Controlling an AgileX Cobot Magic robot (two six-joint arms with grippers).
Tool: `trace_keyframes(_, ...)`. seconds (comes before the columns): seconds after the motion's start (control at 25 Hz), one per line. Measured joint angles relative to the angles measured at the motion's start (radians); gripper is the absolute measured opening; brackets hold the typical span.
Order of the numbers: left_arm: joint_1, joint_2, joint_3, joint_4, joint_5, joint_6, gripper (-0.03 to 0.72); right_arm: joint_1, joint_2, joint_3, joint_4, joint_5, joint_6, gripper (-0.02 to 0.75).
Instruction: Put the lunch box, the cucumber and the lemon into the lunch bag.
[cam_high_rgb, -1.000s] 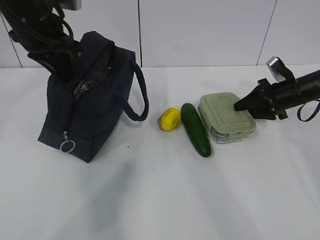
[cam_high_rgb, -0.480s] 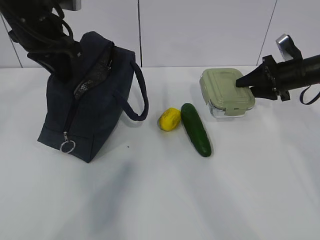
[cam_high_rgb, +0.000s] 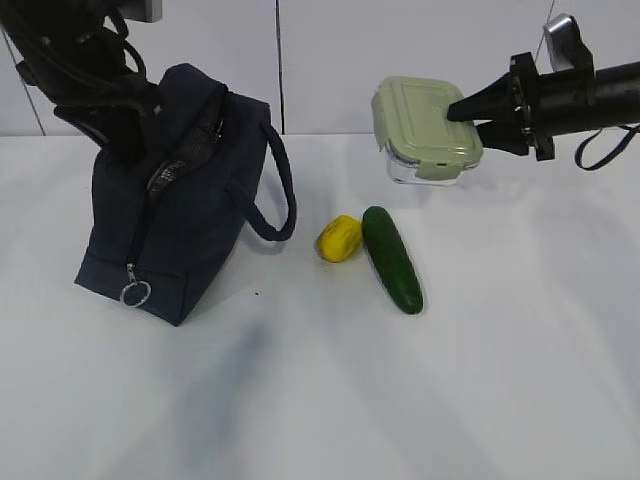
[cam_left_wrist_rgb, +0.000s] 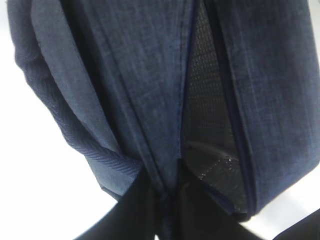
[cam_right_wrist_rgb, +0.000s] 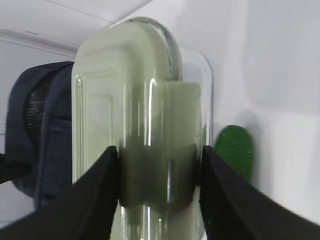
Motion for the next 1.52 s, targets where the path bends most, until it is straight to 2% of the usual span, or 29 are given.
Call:
trace_keyframes(0.44,0.0,0.0,0.0,0.0,0.017,0.0,0.019,0.174,-0.016,-0.086,0.019,0.003,0.048,0.36)
trace_keyframes(1.0,0.0,0.0,0.0,-0.034,0.017,0.0,0.019,0.325,-0.016,-0.153,0.073,0.008,0.072,0.36)
trace_keyframes(1.24,0.0,0.0,0.0,-0.049,0.017,0.0,0.019,0.346,0.025,-0.155,0.072,0.014,0.072,0.36)
trace_keyframes(1.52,0.0,0.0,0.0,-0.082,0.01,0.0,0.019,0.346,0.064,-0.157,-0.009,0.014,0.086,0.36)
